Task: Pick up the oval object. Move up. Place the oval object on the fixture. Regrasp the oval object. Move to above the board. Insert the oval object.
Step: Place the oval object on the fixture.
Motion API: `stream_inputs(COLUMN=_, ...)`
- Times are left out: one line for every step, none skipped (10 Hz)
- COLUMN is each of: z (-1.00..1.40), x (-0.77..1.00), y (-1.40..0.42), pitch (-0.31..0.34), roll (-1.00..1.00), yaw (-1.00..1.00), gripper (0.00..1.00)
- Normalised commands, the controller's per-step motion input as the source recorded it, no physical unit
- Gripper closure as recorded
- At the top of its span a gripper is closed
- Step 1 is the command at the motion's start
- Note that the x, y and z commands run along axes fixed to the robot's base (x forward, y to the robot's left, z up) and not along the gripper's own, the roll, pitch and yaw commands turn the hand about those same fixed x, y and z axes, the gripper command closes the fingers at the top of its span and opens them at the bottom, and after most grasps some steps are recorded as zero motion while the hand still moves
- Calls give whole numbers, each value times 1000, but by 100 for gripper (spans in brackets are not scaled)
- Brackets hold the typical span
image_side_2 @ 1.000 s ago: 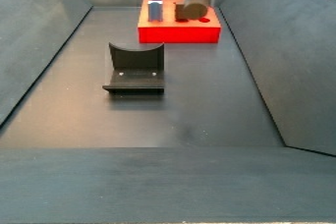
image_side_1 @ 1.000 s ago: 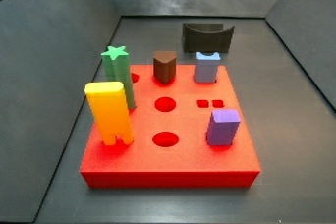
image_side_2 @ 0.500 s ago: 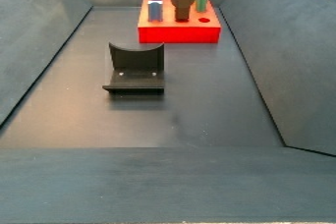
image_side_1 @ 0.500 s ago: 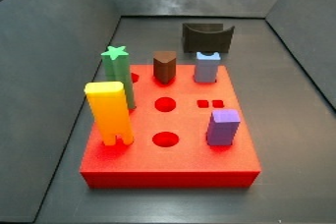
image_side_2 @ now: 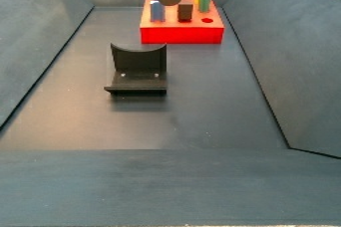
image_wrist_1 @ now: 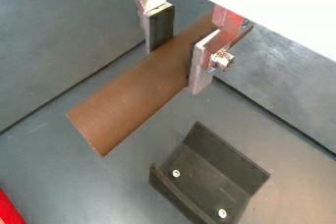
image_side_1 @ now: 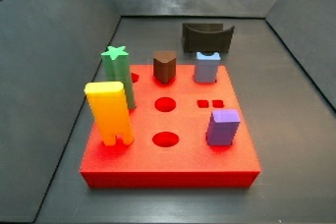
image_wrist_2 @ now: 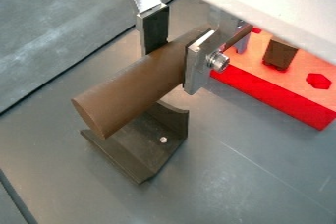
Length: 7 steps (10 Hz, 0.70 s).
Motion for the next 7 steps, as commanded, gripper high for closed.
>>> stream_inputs(z=1, x=957, y=-25, pitch=170, roll=136, yaw=55, gripper=100)
stream_inputs(z=-6, x=874, y=-20, pitch=176, roll=144, yaw=58, gripper=100)
stream_inputs(z=-10, x=845, y=-18, pitch=172, roll=147, yaw=59, gripper=100)
stream_inputs(z=-283, x=967, y=-119, pitch=45, roll=-1000, yaw=86, gripper=100)
stream_inputs(z=-259, x=903, y=-93, pitch=44, roll=-1000, yaw=77, gripper=100)
stream_inputs(z=-158, x=836, y=-12, pitch=38, roll=-1000, yaw=57, gripper=100)
stream_inputs(z=-101, x=756, y=1, pitch=40, roll=-1000, yaw=49, gripper=100)
